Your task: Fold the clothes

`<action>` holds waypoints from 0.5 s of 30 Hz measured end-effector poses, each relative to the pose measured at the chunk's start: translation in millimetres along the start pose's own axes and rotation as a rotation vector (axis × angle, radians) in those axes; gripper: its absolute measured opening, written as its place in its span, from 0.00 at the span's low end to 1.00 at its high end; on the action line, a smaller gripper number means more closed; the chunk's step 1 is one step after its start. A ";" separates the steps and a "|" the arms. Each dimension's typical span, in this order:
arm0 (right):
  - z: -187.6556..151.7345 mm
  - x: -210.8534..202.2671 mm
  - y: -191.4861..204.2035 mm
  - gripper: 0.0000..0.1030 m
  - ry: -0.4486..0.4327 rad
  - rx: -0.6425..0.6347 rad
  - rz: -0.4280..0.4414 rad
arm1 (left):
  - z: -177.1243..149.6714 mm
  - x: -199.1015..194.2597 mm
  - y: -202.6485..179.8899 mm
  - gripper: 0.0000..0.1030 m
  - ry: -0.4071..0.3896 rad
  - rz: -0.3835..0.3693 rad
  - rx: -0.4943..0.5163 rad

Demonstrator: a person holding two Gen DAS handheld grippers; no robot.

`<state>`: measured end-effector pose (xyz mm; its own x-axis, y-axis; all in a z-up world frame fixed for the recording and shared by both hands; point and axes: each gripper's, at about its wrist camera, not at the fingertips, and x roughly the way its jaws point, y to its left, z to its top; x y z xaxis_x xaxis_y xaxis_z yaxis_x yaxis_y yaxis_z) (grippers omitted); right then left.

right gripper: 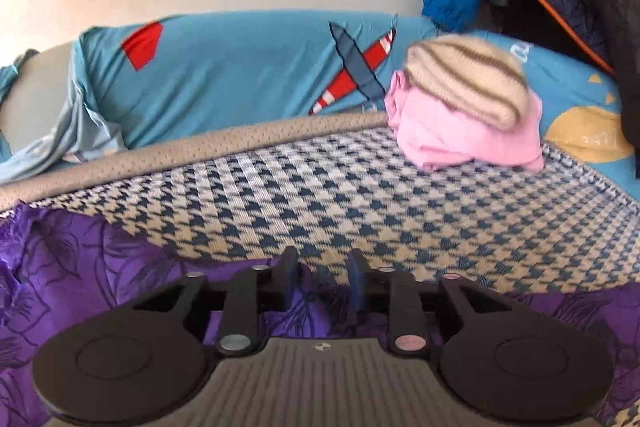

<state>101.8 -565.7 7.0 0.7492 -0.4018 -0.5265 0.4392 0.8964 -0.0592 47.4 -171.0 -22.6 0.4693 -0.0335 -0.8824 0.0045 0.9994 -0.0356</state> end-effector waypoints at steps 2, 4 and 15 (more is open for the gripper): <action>2.2 -5.3 3.3 0.30 -0.005 -0.009 0.031 | 0.7 -0.9 2.1 1.00 0.002 0.002 -0.011; 4.2 -9.9 7.6 0.36 -0.006 -0.012 0.075 | 1.4 -1.9 5.1 1.00 0.003 0.005 -0.024; 3.2 -39.3 43.5 0.57 -0.037 -0.045 0.313 | 8.8 -7.9 34.6 1.00 -0.031 0.017 -0.131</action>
<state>93.1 -511.6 27.8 0.8624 -0.1109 -0.4939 0.1625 0.9847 0.0626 51.7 -136.0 -12.8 0.4953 -0.0143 -0.8686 -0.1178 0.9895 -0.0834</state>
